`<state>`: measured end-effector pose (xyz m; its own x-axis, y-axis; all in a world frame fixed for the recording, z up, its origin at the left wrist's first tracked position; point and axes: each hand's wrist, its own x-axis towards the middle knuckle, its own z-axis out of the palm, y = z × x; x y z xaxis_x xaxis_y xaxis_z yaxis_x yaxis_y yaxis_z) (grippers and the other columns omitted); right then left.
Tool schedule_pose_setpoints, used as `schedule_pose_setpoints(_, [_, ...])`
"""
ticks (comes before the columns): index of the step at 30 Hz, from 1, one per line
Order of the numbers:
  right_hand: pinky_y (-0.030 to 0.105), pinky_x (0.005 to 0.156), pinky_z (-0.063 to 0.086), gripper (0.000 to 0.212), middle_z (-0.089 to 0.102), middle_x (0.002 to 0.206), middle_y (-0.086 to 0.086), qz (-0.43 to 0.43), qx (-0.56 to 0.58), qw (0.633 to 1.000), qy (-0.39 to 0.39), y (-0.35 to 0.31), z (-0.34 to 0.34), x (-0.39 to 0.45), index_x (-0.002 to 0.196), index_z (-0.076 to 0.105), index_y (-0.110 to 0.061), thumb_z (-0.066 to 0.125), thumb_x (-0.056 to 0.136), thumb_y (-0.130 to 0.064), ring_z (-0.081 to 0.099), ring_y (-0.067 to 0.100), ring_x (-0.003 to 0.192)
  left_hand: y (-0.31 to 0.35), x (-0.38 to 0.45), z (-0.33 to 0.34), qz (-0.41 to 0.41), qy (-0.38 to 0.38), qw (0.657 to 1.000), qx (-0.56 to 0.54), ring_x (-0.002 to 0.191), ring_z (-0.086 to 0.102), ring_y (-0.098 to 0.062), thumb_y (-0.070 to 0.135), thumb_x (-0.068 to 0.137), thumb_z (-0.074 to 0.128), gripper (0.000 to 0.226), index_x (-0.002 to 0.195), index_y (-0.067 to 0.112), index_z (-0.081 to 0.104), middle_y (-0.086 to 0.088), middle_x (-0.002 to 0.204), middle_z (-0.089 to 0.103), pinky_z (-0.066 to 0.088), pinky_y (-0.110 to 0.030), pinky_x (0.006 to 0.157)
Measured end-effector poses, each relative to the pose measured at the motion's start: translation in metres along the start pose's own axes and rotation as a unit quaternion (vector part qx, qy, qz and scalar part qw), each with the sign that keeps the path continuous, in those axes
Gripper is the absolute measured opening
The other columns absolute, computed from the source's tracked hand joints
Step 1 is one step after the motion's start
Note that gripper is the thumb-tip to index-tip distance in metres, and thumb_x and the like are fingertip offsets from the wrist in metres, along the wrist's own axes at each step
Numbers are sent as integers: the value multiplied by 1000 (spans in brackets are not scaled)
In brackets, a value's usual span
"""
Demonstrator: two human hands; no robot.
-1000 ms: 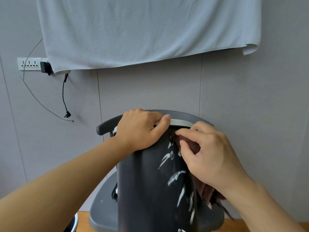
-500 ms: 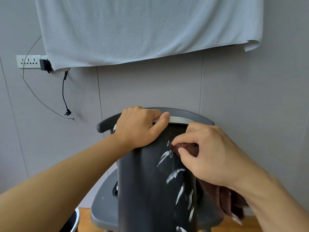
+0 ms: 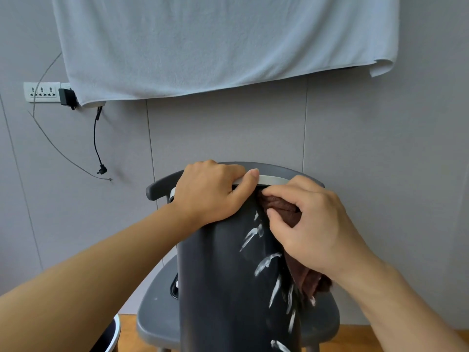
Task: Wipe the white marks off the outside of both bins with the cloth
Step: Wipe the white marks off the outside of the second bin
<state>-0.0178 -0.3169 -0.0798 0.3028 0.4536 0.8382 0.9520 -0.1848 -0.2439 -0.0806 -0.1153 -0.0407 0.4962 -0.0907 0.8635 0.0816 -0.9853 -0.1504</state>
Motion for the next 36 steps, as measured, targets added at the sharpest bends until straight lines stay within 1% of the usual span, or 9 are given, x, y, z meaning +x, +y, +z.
schedule_pose_setpoints(3, [29, 79, 55, 24, 65, 93, -16, 5, 15, 996, -84, 3, -6, 1, 105, 77, -39, 70, 83, -33, 65, 5, 88, -2, 1, -1, 8, -7, 1000, -4, 40, 36, -18, 55, 99, 31, 58, 58, 16, 43, 2, 41, 30, 35, -33, 44])
schedule_pose_setpoints(7, [28, 79, 54, 27, 64, 92, -10, 2, -3, 1000, 14, -3, 1, -1, 111, 80, -30, 76, 88, -17, 63, 9, 87, 1, 1, 0, 9, -8, 1000, -5, 40, 36, -19, 54, 99, 32, 58, 58, 15, 42, 1, 42, 31, 36, -34, 45])
schedule_pose_setpoints(11, [24, 74, 54, 23, 65, 91, -17, 4, 5, 993, -120, 0, -9, 1, 102, 77, -43, 67, 83, -37, 64, 3, 88, 1, 2, -2, 13, -9, 1000, -12, 41, 37, -20, 55, 99, 31, 57, 57, 17, 39, 1, 42, 31, 35, -34, 44])
schedule_pose_setpoints(15, [18, 76, 50, 24, 66, 92, -13, 20, 25, 999, 9, 1, -3, 0, 106, 81, -36, 77, 87, -21, 64, 6, 85, 5, 2, 1, 15, -6, 1000, -7, 40, 37, -21, 57, 98, 32, 58, 57, 16, 38, 1, 41, 31, 31, -31, 44])
schedule_pose_setpoints(20, [22, 72, 53, 21, 65, 91, -18, 27, 13, 992, -120, 5, -11, 0, 99, 77, -45, 68, 82, -35, 65, 2, 86, 1, 2, 1, 5, -8, 1000, 5, 40, 36, -20, 58, 98, 29, 61, 58, 15, 41, 1, 41, 30, 32, -31, 45])
schedule_pose_setpoints(24, [22, 80, 50, 24, 65, 93, -12, 27, 1, 1000, -11, 0, -2, -5, 108, 80, -35, 74, 90, -20, 63, 7, 89, -1, 0, 1, 1, -4, 1000, 10, 40, 36, -18, 58, 98, 30, 59, 58, 16, 41, 1, 41, 30, 29, -29, 45])
schedule_pose_setpoints(29, [25, 75, 54, 21, 63, 90, -19, 15, -21, 991, -132, -1, -13, -3, 100, 77, -42, 65, 85, -34, 62, 2, 87, 0, -1, -2, 3, -5, 1000, 11, 39, 35, -17, 58, 98, 29, 60, 57, 15, 41, 2, 41, 30, 29, -29, 44])
schedule_pose_setpoints(33, [24, 78, 52, 23, 65, 92, -12, 9, -14, 1000, 11, -2, -5, -4, 106, 80, -33, 74, 88, -19, 63, 8, 87, 7, 1, -1, 13, -5, 1000, 11, 40, 36, -18, 58, 98, 30, 61, 57, 14, 41, 1, 42, 33, 30, -30, 44])
schedule_pose_setpoints(36, [25, 75, 53, 21, 63, 91, -16, 16, -12, 998, -60, 1, -3, -8, 100, 79, -37, 72, 87, -22, 63, 6, 85, 3, 4, 0, -13, -26, 999, 16, 43, 41, -21, 61, 97, 27, 63, 60, 13, 45, 0, 44, 37, 35, -33, 47])
